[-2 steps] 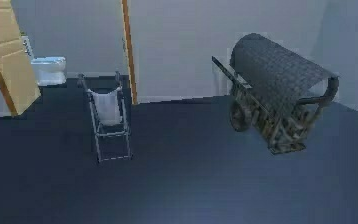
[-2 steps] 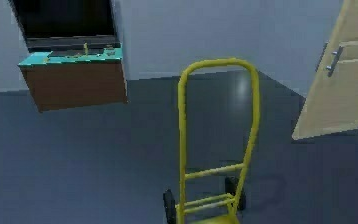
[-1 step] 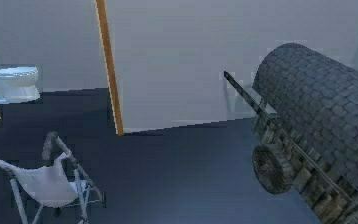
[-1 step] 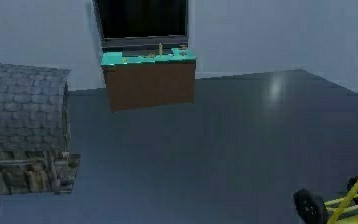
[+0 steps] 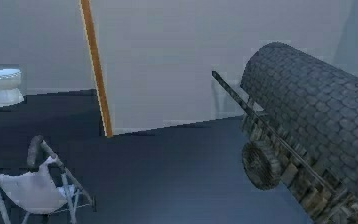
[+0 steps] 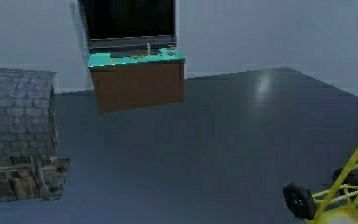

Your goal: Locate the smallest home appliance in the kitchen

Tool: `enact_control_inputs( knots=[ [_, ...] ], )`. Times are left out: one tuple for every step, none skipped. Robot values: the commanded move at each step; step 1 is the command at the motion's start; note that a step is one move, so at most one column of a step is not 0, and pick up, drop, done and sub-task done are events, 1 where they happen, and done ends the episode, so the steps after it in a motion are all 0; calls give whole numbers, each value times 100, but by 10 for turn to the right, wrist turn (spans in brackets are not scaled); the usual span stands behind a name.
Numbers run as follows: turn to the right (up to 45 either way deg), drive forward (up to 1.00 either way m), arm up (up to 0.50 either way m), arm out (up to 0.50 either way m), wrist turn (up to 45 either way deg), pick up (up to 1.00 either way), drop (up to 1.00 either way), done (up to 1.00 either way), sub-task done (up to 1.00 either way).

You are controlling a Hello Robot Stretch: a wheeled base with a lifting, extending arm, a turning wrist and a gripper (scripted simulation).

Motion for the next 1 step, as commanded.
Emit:
enact_control_inputs(
  knots=[
    [0, 45, 0, 0, 0, 0, 0, 0, 0]
  ],
)
